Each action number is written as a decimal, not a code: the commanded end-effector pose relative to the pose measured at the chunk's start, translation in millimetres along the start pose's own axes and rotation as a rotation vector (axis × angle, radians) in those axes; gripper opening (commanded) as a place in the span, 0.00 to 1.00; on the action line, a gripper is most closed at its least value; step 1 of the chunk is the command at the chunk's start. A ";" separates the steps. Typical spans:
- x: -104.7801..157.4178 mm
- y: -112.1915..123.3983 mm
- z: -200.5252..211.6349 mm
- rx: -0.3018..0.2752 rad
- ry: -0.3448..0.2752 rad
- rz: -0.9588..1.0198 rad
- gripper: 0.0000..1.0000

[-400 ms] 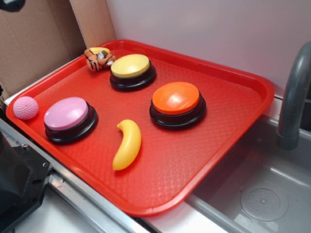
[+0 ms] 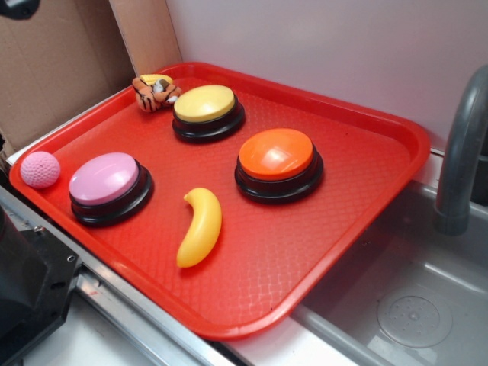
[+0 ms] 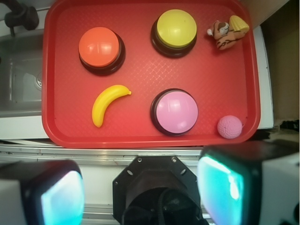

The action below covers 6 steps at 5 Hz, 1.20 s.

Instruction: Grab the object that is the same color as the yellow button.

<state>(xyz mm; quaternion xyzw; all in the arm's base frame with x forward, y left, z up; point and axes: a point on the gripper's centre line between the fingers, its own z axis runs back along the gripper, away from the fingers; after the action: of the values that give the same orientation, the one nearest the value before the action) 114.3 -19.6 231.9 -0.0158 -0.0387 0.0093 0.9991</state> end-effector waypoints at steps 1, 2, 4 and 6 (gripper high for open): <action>11.9 -21.5 -23.6 -0.056 -0.024 0.087 1.00; 19.6 -27.1 -48.4 -0.059 -0.030 0.170 1.00; 29.9 -38.7 -101.3 -0.054 0.012 0.282 1.00; 45.6 -54.1 -152.9 -0.033 -0.055 0.391 1.00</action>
<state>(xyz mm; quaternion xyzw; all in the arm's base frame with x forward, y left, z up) 167.0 -76.8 78.2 -0.0325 -0.0494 0.2058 0.9768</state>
